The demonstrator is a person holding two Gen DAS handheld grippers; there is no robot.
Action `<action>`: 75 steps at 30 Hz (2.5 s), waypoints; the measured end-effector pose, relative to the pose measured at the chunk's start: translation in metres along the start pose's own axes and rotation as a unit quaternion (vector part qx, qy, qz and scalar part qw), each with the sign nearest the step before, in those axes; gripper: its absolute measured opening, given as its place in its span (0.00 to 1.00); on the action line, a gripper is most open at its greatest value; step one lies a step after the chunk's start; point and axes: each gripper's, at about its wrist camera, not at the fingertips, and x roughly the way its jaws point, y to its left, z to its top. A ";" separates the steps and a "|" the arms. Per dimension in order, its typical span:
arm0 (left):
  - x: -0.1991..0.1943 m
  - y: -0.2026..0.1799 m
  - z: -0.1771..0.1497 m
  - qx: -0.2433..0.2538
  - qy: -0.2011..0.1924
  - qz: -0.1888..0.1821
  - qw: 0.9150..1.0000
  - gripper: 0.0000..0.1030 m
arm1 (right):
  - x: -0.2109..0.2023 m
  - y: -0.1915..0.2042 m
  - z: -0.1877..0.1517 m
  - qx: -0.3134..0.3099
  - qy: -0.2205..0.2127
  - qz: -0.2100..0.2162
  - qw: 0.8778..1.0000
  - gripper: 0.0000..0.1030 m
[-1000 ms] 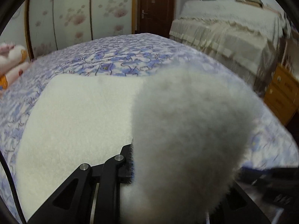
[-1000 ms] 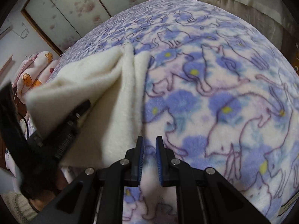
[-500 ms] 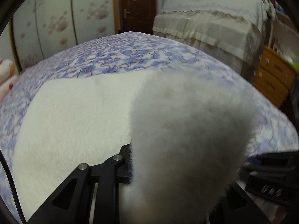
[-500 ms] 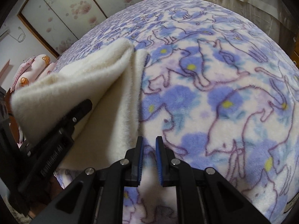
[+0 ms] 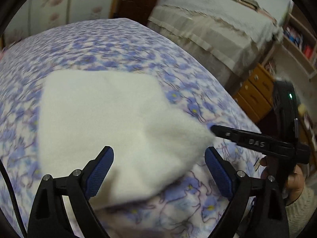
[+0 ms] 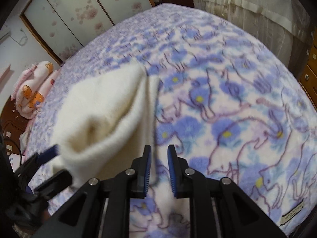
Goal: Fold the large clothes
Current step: 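Fold the lifted edge over the bundle with the left gripper and release, then press the folded cream bundle flat with both open grippers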
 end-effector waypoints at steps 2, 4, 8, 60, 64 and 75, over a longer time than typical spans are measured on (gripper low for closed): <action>-0.013 0.024 0.002 -0.028 -0.007 0.035 0.999 0.90 | -0.008 0.008 0.006 -0.003 -0.007 0.018 1.000 0.31; -0.022 0.053 0.004 -0.052 -0.009 0.078 0.996 0.90 | -0.013 0.020 0.013 -0.006 -0.004 0.049 0.999 0.38; -0.023 0.099 0.000 -0.112 0.021 0.109 0.988 0.90 | -0.003 0.046 0.019 -0.018 0.036 0.097 0.994 0.46; 0.081 0.168 0.051 -0.148 0.052 0.063 0.986 0.85 | 0.120 0.001 0.086 0.014 0.025 0.028 0.999 0.23; 0.076 0.164 0.052 -0.151 0.060 0.073 0.984 0.85 | 0.103 0.006 0.086 0.006 0.018 0.007 1.000 0.30; 0.022 0.101 0.035 -0.095 0.020 0.070 0.993 0.85 | 0.057 0.065 0.052 -0.064 0.003 0.039 0.997 0.30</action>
